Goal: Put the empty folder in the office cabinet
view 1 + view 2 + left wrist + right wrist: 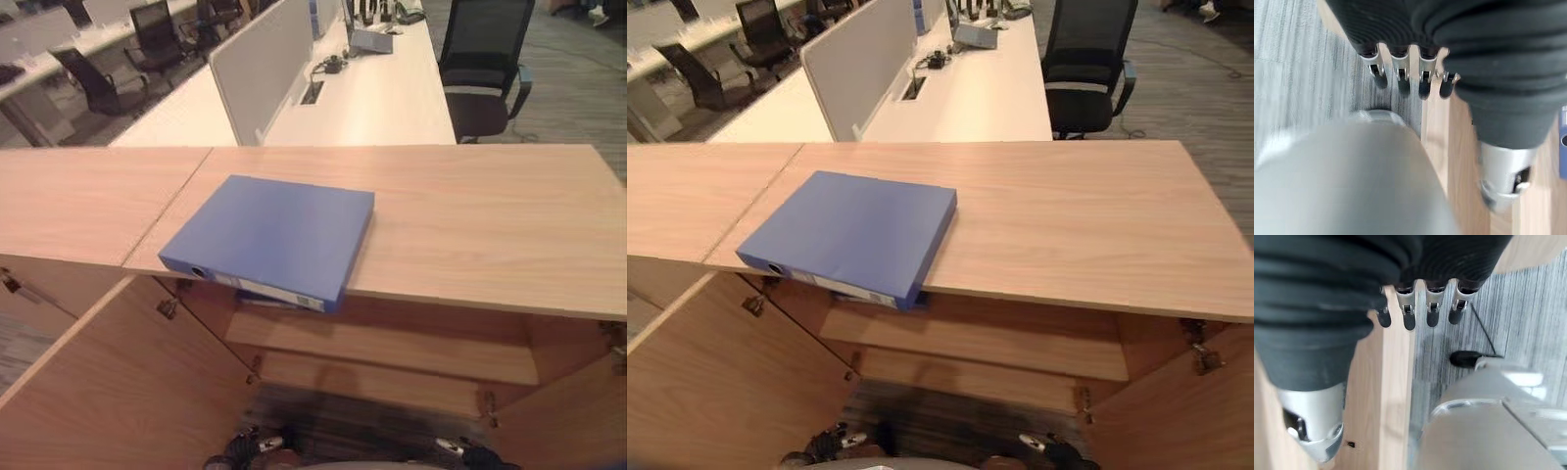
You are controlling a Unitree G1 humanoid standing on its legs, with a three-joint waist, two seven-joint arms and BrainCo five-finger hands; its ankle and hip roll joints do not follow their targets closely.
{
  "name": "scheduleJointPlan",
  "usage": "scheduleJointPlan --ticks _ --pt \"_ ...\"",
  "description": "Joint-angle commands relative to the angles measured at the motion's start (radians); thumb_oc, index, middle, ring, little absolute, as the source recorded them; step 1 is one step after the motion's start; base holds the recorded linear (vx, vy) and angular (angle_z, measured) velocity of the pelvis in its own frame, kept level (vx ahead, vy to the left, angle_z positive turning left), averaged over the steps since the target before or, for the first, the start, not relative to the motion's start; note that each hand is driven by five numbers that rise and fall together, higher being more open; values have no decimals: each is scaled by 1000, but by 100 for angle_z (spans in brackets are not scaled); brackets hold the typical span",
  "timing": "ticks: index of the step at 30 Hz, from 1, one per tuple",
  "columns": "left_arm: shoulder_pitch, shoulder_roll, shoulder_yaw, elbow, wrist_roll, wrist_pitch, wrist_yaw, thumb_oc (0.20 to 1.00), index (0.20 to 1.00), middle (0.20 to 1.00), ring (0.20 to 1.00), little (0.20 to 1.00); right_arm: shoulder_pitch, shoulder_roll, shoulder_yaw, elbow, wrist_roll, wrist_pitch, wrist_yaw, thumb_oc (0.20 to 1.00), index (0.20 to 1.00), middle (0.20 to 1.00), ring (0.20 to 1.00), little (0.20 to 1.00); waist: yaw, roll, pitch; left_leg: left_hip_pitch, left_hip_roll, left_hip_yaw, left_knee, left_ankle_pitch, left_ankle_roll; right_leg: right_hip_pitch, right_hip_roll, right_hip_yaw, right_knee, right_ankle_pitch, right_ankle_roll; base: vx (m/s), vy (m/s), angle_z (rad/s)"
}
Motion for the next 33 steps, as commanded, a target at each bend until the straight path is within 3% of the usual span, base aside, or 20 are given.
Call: scheduleJointPlan --ticks 1,6,14,17,20,24,27,30,33 --pt "-65 -34 -12 -13 -4 -21 -5 1000 1000 1000 1000 1000 -54 11 -29 11 45 -8 6 1000 1000 1000 1000 1000 -21 22 -6 107 10 -8 9 -95 10 -26 76 -29 -3 -59 59 -69 137 31" --pt "-58 -31 -8 -27 3 -24 -8 1000 1000 1000 1000 1000 -45 30 -47 20 56 -5 5 1000 1000 1000 1000 1000 -18 30 -20 155 -28 21 -116 -114 41 -53 62 -21 17 -25 86 -40 164 -4" --pt "-54 -15 -13 -29 29 -28 -9 1000 1000 1000 1000 1000 -41 66 -51 6 62 0 8 1000 1000 1000 1000 1000 -17 29 -11 184 -94 16 -255 -79 89 -151 17 8 116 17 132 -67 160 -5" --pt "-63 0 -17 -28 35 -29 -10 1000 1000 1000 1000 1000 -59 86 -48 -3 78 0 10 1000 1000 1000 1000 1000 -14 25 15 172 -106 11 -260 -73 111 -222 14 43 226 25 172 -138 158 -22" --pt "-72 9 -22 -30 40 -27 -11 1000 1000 1000 1000 1000 -69 90 -40 -8 79 1 11 1000 1000 1000 1000 1000 -11 31 27 158 -104 10 -260 -60 123 -233 27 67 287 -7 177 -159 75 -10" --pt "-77 17 -31 -31 47 -27 -14 1000 1000 1000 1000 1000 -67 95 -32 -14 84 -6 11 1000 1000 1000 1000 1000 14 32 6 123 -110 17 -260 -39 131 -163 32 58 308 -70 150 -61 16 -5" --pt "-69 18 -24 -48 43 -31 -7 1000 1000 1000 1000 1000 -52 97 -25 -10 73 -6 6 1000 1000 1000 1000 1000 43 9 -41 111 -119 23 -260 -38 124 -70 16 52 170 -72 140 38 -77 8" --pt "-67 19 -29 -90 44 -40 1 1000 1000 1000 1000 1000 -49 94 -19 -10 62 -7 5 1000 1000 1000 1000 1000 46 11 -52 111 -113 25 -260 -37 118 -54 15 45 121 -66 138 34 -86 5" --pt "-56 51 -58 -295 83 -54 10 1000 1000 1000 1000 1000 -36 79 -20 -41 49 -12 3 1000 1000 1000 1000 1000 48 11 -50 115 -106 14 -260 -31 109 -22 19 34 78 -60 135 4 -99 -7"
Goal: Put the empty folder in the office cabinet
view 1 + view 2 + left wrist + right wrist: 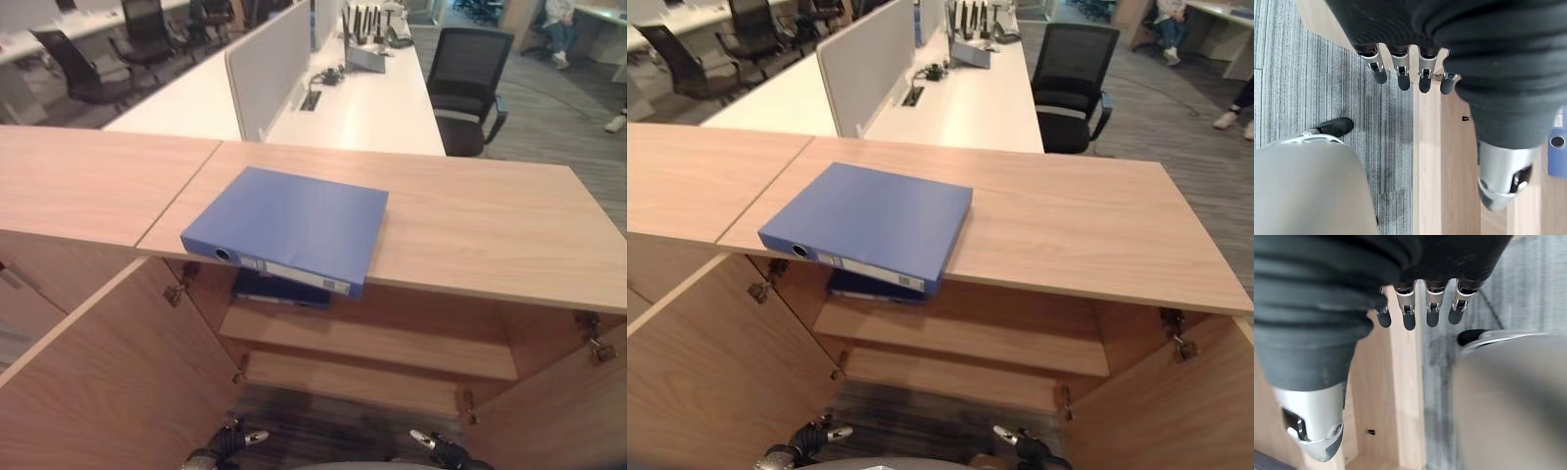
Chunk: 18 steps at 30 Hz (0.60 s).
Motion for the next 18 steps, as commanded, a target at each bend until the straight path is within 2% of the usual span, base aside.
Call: scheduleJointPlan --ticks 1,2,8,9,11,15,18 --pt "-75 70 -22 -251 71 -61 12 1000 1000 1000 1000 1000 -26 -3 8 -34 10 -18 -1 1000 1000 1000 1000 1000 -10 -30 37 -17 -93 -67 3 -50 35 91 -23 -1 9 -96 55 -14 -58 12" --pt "-71 71 -22 -257 71 -57 12 1000 1000 1000 1000 1000 -25 -3 8 -35 10 -18 -1 1000 1000 1000 1000 1000 -11 -30 37 -16 -93 -68 3 -50 35 93 -23 -2 9 -96 55 -14 -52 20" --pt "15 189 53 -662 214 -81 13 1000 1000 1000 1000 1000 10 7 -37 -46 -4 -19 -2 1000 1000 1000 1000 1000 8 -41 44 -16 -76 -98 3 -42 18 130 -5 -36 -31 -107 44 -22 -84 10" --pt "19 190 54 -666 215 -79 13 1000 1000 1000 1000 1000 10 8 -36 -46 -4 -19 -2 1000 1000 1000 1000 1000 7 -42 45 -15 -76 -99 3 -42 18 132 -5 -38 -32 -107 44 6 -60 11" --pt "56 216 90 -743 305 -105 65 1000 1000 1000 1000 1000 29 22 -38 -42 -8 -24 -7 1000 1000 1000 1000 1000 22 -49 44 -13 -68 -107 3 -41 9 152 3 -52 -53 -111 40 15 -96 8" --pt "113 224 123 -766 410 -130 143 1000 1000 1000 1000 1000 48 28 -39 -37 -1 -34 -18 1000 1000 1000 1000 1000 42 -57 46 -17 -57 -116 3 -25 1 164 14 -65 -78 -102 33 0 -79 5" --pt "160 209 167 -778 421 -131 178 1000 1000 1000 1000 1000 56 24 -42 -36 5 -39 -27 1000 1000 1000 1000 1000 53 -61 48 -9 -52 -125 3 -34 -6 177 21 -73 -86 -116 31 17 -60 11"
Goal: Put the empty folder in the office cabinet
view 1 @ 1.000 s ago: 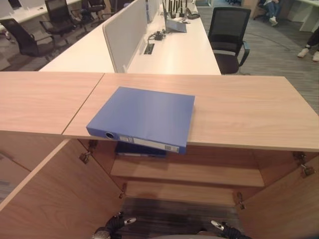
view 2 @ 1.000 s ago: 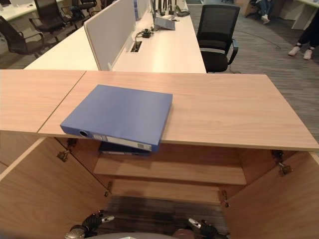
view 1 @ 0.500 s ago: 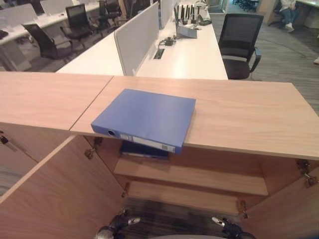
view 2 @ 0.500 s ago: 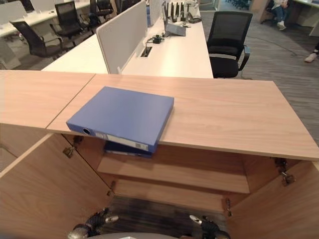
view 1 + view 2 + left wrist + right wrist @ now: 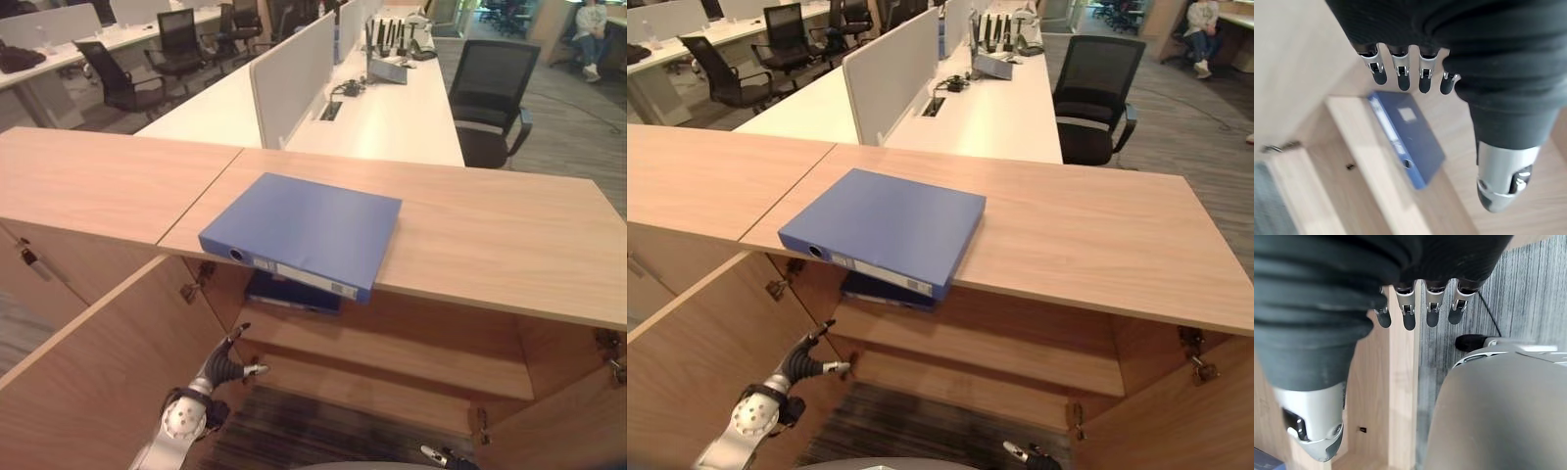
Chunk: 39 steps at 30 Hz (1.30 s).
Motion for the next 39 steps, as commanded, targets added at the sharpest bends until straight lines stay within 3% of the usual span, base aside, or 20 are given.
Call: scheduleJointPlan --ticks 1,15,27,39 --pt "-38 19 65 -38 42 -62 70 1000 1000 1000 1000 1000 -58 11 -31 24 6 -36 -16 1000 1000 1000 1000 1000 12 -22 33 -16 -44 -58 13 -32 11 82 26 -8 11 -153 22 -7 -36 9" --pt "15 43 157 -182 135 -97 204 1000 1000 1000 1000 1000 -63 11 -17 33 25 -44 -39 1000 1000 1000 1000 1000 31 -17 44 -25 -34 -102 13 -22 -4 95 40 -35 8 -165 8 0 -29 8" --pt "-59 205 159 -369 354 -131 256 1000 1000 1000 1000 1000 -72 16 8 48 22 -53 -24 1000 1000 1000 1000 1000 13 0 36 -10 -29 -97 13 -29 -11 100 42 -35 9 -170 10 5 -2 1" --pt "-263 358 58 -421 493 -145 276 1000 1000 1000 1000 1000 -72 -3 37 43 8 -69 -20 1000 1000 1000 1000 1000 -25 18 22 2 -32 -77 13 -40 -13 102 37 -20 8 -169 18 3 2 -1"
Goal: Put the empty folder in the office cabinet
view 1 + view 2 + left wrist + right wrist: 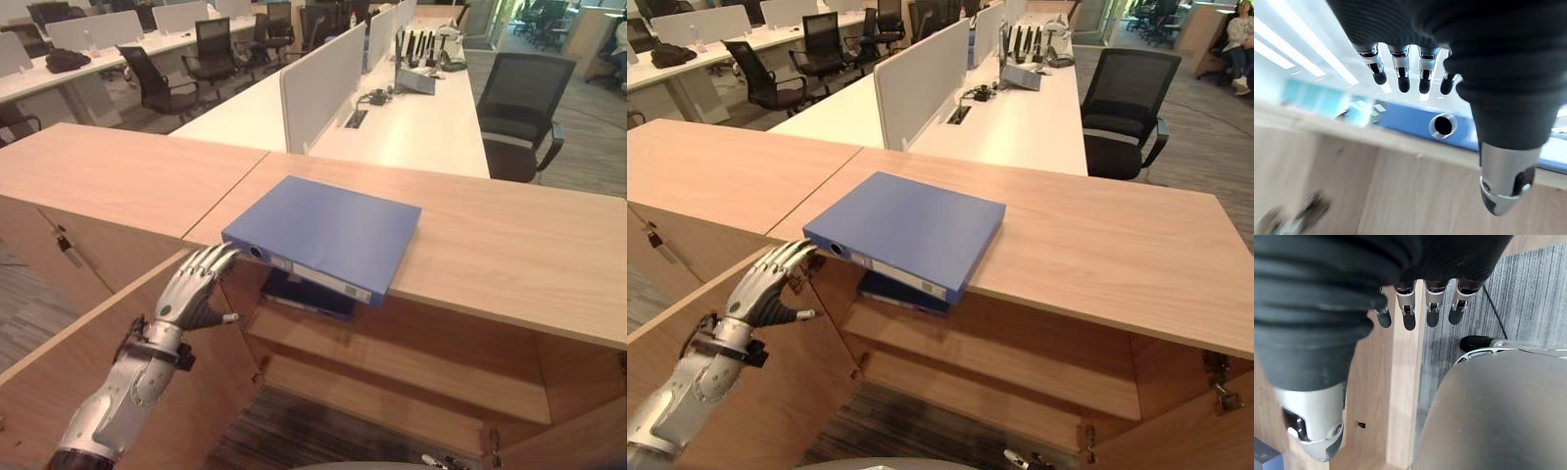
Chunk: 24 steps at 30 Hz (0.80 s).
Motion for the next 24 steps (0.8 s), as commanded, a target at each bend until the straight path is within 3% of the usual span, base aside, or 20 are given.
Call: scheduleJointPlan --ticks 1,10,24 --pt "-140 81 -33 -70 53 -31 39 1000 1000 1000 1000 1000 -78 -3 29 20 9 -42 3 1000 1000 1000 1000 1000 -31 -20 33 -2 -32 -39 12 -47 -5 73 36 16 8 -158 23 0 0 0" --pt "-359 142 -216 -45 134 -36 21 1000 1000 1000 1000 1000 -72 -3 42 26 20 -50 3 1000 1000 1000 1000 1000 -66 -8 23 12 -38 -14 12 -57 -2 68 29 38 8 -154 32 4 14 -8" --pt "-453 117 -328 37 180 -21 6 1000 1000 1000 1000 1000 -72 -11 16 51 34 -48 -15 1000 1000 1000 1000 1000 -93 -4 26 11 -41 16 12 -51 3 51 25 58 8 -134 34 -6 10 -7"
